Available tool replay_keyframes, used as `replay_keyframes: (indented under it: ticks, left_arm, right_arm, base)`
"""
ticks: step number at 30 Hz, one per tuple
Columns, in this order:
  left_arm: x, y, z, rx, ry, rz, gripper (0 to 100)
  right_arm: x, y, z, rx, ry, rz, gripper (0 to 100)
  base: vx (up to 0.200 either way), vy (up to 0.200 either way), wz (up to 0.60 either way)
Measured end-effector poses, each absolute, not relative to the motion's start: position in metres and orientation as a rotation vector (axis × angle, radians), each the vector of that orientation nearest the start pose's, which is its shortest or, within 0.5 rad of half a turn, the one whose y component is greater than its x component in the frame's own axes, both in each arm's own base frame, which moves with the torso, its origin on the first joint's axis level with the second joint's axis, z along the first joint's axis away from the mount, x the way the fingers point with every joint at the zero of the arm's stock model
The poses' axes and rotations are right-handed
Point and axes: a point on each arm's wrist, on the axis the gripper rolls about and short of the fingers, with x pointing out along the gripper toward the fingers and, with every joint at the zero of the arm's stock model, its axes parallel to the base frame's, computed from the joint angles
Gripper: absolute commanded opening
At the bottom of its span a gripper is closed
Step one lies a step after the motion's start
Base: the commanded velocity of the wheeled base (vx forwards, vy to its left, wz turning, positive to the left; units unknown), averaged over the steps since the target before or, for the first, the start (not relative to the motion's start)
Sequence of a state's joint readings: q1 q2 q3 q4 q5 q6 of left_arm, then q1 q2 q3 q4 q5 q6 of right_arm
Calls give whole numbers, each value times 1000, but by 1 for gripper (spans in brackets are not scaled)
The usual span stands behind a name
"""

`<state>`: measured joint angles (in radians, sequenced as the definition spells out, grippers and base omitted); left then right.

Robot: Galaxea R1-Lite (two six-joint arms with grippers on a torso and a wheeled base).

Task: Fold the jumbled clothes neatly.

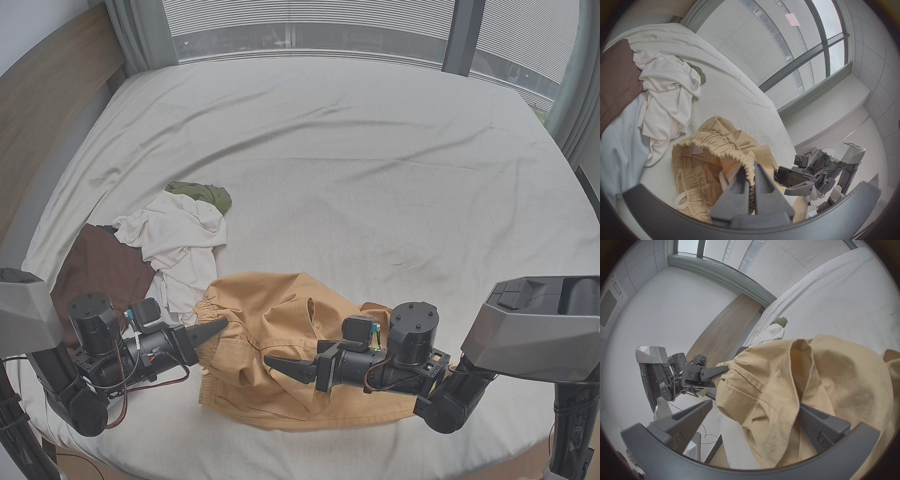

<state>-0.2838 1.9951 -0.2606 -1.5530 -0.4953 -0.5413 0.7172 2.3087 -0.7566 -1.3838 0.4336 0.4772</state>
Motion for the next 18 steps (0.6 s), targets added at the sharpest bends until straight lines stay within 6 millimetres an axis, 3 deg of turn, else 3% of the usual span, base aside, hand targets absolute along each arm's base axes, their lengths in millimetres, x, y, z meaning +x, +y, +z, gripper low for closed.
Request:
replay_keyframes:
  ticks: [4, 5, 18]
  left_arm:
    - [254, -85, 71, -531, 391, -708, 0]
    - [254, -85, 71, -531, 391, -708, 0]
    - [254, -85, 70, -532, 394, -707, 0]
  right_arm:
    - [282, 260, 32, 395, 452, 1083, 100]
    - [282, 260, 32, 396, 450, 1082, 0]
    - [285, 263, 29, 396, 445, 1081, 0]
  base:
    - [0, 0, 0]
    - [0, 0, 0]
    - [0, 0, 0]
